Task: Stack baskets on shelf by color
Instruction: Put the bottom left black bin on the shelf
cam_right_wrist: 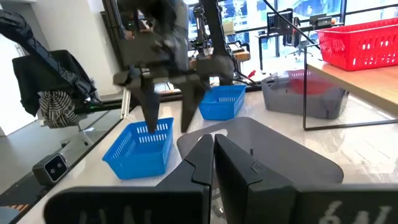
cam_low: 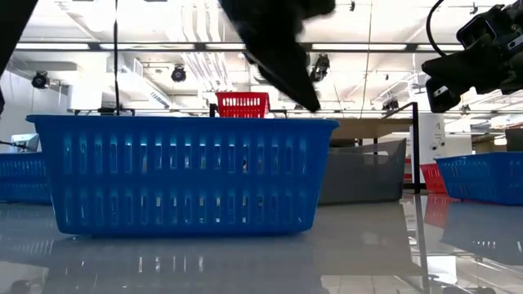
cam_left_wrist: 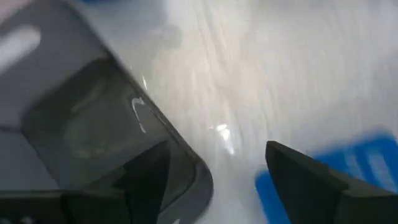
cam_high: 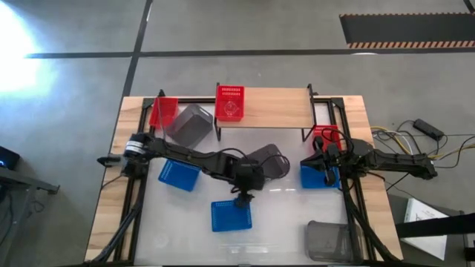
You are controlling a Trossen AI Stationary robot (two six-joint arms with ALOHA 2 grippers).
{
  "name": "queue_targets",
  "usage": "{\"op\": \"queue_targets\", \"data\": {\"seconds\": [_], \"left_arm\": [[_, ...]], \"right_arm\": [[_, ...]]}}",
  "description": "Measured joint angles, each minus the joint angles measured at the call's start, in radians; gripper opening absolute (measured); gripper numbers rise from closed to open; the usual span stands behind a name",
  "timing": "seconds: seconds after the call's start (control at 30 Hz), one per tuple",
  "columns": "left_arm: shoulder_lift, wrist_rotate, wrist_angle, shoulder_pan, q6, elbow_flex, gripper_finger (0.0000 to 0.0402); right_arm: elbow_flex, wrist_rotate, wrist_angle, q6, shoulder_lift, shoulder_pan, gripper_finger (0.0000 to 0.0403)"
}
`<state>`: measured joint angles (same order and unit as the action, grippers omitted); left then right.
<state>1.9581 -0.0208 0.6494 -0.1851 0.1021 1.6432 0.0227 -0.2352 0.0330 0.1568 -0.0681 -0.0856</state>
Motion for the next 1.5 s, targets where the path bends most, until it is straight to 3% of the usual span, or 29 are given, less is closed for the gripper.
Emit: {"op": "queue_targets", "data": {"seconds": [0.1,0.23,0.47,0.77,0.9,0.97,1.2,1.5], "left_arm": [[-0.029,0.003,0.095,-0.004,0.181,-0.011,0.0251],[-0.031,0.064,0.218,0.007,0.279,-0.035,0.0250],[-0.002,0.175,0.070,0.045,0.305,-0.148,0.0219],[-0.002,0.158,-0.113,0.053,0.293,-0.233,0.0089],[-0.001,0.095,-0.154,0.053,0.197,-0.234,0.0016],[-0.001,0.059,-0.177,0.053,0.130,-0.235,0.0007],[-0.009,0.009,-0.197,0.013,0.006,-0.122,0.0001],[-0.010,0.008,-0.094,0.008,0.004,0.165,0.0000]], "right_arm": [[0.000,0.000,0.000,0.000,0.000,0.000,0.0009],[0.000,0.000,0.000,0.000,0.000,0.000,0.0009],[0.000,0.000,0.000,0.000,0.000,0.000,0.0009],[0.000,0.000,0.000,0.000,0.000,0.000,0.0009],[0.000,0.000,0.000,0.000,0.000,0.000,0.0009],[0.000,0.000,0.000,0.000,0.000,0.000,0.0009],[0.000,0.000,0.000,0.000,0.000,0.000,0.0009],[0.000,0.000,0.000,0.000,0.000,0.000,0.0009]]}}
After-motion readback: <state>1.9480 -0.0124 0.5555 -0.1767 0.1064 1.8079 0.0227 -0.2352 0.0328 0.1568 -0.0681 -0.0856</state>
